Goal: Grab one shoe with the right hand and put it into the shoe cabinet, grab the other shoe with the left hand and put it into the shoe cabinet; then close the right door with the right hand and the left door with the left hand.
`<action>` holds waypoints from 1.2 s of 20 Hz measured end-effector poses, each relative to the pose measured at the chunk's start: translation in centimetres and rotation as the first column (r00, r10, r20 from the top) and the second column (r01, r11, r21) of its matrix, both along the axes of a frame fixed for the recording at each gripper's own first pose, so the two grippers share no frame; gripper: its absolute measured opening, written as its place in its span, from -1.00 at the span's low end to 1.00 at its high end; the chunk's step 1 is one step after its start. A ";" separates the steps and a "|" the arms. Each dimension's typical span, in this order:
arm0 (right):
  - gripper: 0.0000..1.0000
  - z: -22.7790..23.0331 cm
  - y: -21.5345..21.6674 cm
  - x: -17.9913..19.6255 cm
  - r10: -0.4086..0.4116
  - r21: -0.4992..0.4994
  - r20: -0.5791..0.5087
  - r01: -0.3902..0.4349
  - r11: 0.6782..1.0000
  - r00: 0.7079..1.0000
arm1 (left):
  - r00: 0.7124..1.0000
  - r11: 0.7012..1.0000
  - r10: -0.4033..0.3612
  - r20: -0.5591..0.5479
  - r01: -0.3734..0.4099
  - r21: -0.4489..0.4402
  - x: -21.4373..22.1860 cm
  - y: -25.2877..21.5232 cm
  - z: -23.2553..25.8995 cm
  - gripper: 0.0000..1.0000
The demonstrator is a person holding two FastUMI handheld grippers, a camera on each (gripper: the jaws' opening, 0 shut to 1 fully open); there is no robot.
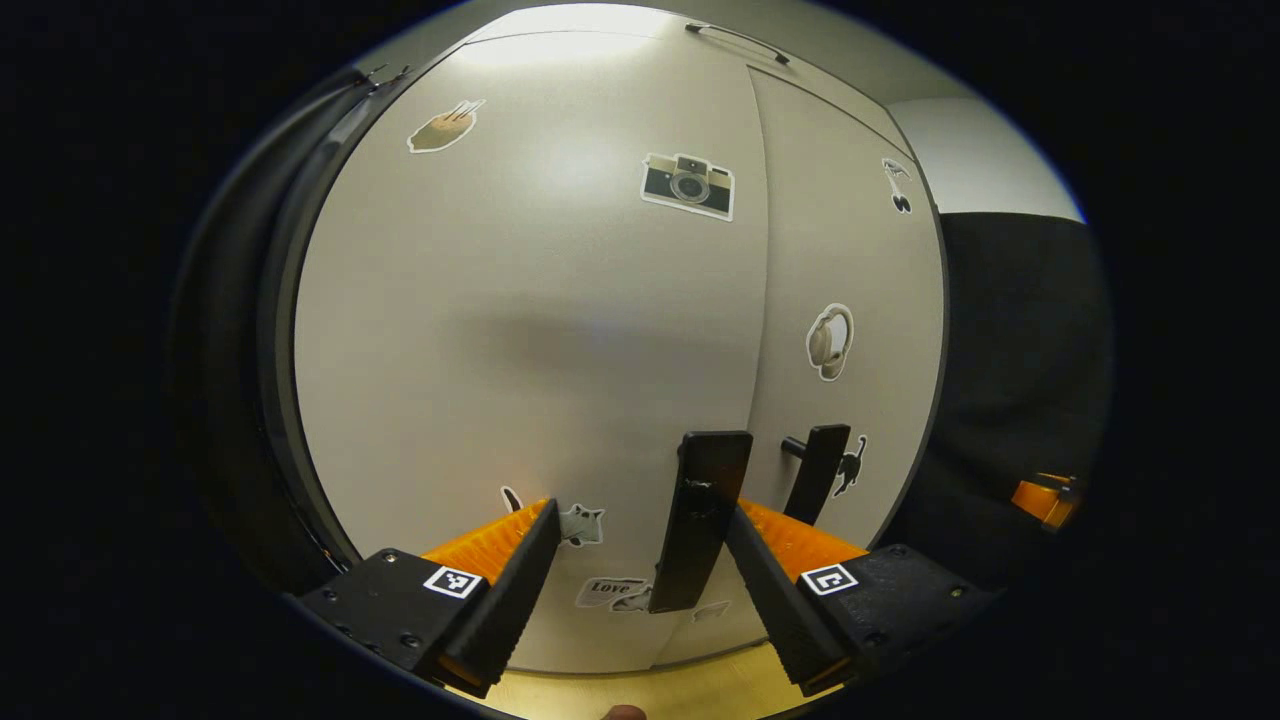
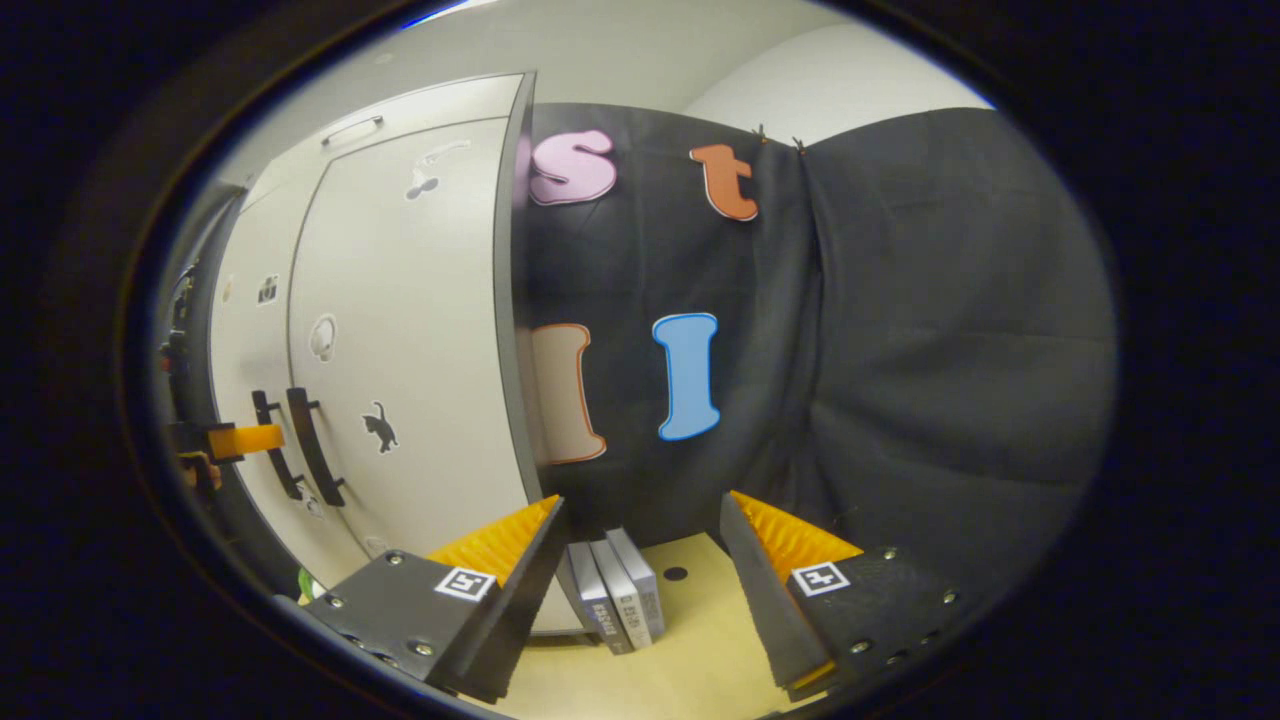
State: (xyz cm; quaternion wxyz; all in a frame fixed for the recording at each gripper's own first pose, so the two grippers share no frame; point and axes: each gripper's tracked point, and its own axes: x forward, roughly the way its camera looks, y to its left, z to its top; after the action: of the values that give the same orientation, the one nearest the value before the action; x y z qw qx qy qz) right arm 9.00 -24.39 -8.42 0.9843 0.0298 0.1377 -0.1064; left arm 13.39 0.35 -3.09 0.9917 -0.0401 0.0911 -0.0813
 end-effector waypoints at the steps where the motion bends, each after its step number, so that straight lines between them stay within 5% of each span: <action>1: 0.84 -0.1 0.1 0.0 0.003 0.000 0.000 -0.003 1.000 1.000 | 1.000 1.000 0.000 -0.001 0.000 0.000 0.0 0.0 0.0 1.00; 13: 0.84 0.3 2.7 0.5 0.059 0.024 0.005 -0.059 0.998 0.998 | 1.000 1.000 -0.001 0.011 0.001 0.009 0.1 -0.2 0.0 1.00; 24: 0.80 4.1 12.5 2.0 0.231 0.022 0.059 -0.233 0.972 0.971 | 0.992 0.993 0.104 0.077 -0.108 0.043 -6.1 4.0 5.1 0.99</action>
State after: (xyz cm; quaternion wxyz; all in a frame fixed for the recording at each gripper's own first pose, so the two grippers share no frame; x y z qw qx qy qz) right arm 11.02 -11.86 -4.37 0.9929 0.0308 0.1143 0.0121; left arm 7.28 4.31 1.99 0.9980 -0.0184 0.0536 -0.0277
